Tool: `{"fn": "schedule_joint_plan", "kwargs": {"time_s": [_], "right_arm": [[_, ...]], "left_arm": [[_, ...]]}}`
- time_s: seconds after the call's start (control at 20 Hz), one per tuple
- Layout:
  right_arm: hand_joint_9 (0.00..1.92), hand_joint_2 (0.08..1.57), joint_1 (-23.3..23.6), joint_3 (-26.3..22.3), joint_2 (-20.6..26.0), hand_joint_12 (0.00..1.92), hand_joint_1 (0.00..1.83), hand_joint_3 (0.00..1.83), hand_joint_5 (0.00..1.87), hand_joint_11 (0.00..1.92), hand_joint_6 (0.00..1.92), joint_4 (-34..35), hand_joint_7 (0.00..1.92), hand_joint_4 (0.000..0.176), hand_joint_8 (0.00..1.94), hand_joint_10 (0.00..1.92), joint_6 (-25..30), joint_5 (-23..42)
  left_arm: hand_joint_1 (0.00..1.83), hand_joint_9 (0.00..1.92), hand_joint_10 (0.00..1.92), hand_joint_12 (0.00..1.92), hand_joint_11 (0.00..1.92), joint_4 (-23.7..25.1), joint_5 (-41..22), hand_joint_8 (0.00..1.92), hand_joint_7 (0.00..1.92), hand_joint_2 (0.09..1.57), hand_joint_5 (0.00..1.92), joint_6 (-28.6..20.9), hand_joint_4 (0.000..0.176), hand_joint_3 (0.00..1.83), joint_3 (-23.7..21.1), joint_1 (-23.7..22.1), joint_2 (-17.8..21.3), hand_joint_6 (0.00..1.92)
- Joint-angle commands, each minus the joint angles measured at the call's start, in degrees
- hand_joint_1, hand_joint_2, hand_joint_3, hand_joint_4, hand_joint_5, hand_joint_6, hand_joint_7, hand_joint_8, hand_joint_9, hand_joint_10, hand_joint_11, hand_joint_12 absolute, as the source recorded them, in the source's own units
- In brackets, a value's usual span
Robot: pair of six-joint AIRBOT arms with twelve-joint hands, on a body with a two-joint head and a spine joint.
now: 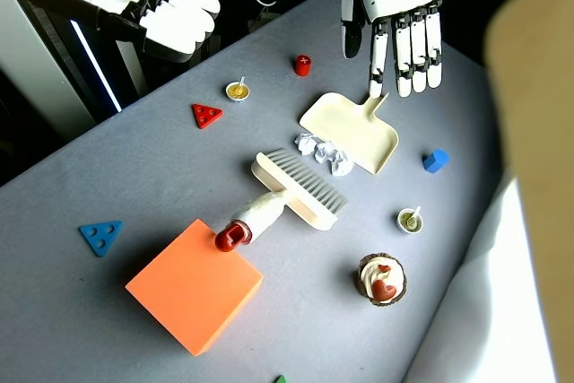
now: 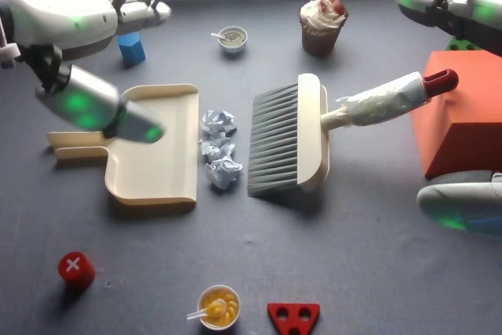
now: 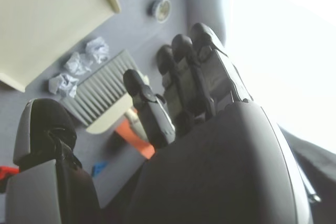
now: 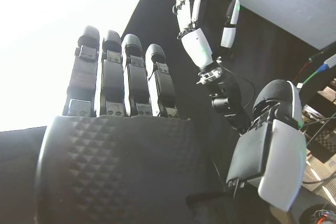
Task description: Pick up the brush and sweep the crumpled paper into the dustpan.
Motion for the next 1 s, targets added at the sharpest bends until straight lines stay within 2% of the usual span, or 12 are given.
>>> {"fn": "schedule_joint_plan", "kwargs": {"time_s": [0.0,0.25,0.45,0.6,0.8,0.95], "right_arm": [[0.11,0.9,0.5,0.0,0.2,0.06,0.0,0.01,0.06,0.07,0.0,-1.8,0.09,0.0,0.0,0.0,0.1,-5.6],[0.13,0.93,0.2,0.1,0.2,0.05,0.0,0.01,0.07,0.09,0.01,-1.8,0.11,0.0,0.0,0.01,0.1,-5.6],[0.11,0.93,-1.3,0.3,-0.7,0.04,0.0,0.01,0.05,0.08,0.01,-1.8,0.09,0.0,0.01,0.01,0.1,-5.4],[0.1,0.95,-2.8,0.4,-1.6,0.03,0.0,0.01,0.04,0.08,0.0,-1.4,0.09,0.0,0.0,0.0,0.1,-5.8],[0.12,0.96,-3.9,0.7,-3.2,0.03,0.0,0.01,0.07,0.1,0.01,0.6,0.1,0.0,0.01,0.01,0.1,-9.8],[0.11,0.96,-6.0,1.8,-5.7,0.03,0.0,0.01,0.07,0.09,0.01,0.7,0.1,0.0,0.0,0.0,0.0,-14.2]], "left_arm": [[0.0,0.06,0.01,0.03,0.05,0.6,-3.5,0.01,0.07,0.9,0.05,0.2,0.0,0.0,0.2,-0.6,0.5,0.0],[0.0,0.0,0.0,0.01,0.01,0.3,-2.8,0.0,0.01,0.91,0.0,0.2,0.0,0.01,0.3,0.0,0.6,0.0],[0.0,0.04,0.01,0.02,0.04,0.1,-2.8,0.01,0.04,0.91,0.01,0.2,0.0,0.01,0.2,1.3,0.9,0.0],[0.02,0.0,0.0,0.0,0.0,0.2,-4.1,0.0,0.0,1.02,0.0,0.8,0.0,0.01,0.9,1.7,0.9,0.0],[0.37,0.0,0.0,0.01,0.03,-0.1,-6.5,0.0,0.0,1.1,0.0,0.7,0.0,0.02,3.4,3.1,0.8,0.0],[0.55,0.01,0.0,0.01,0.05,-0.3,-7.6,0.0,0.0,1.11,0.0,0.8,0.0,0.01,5.1,3.2,0.7,0.0]]}}
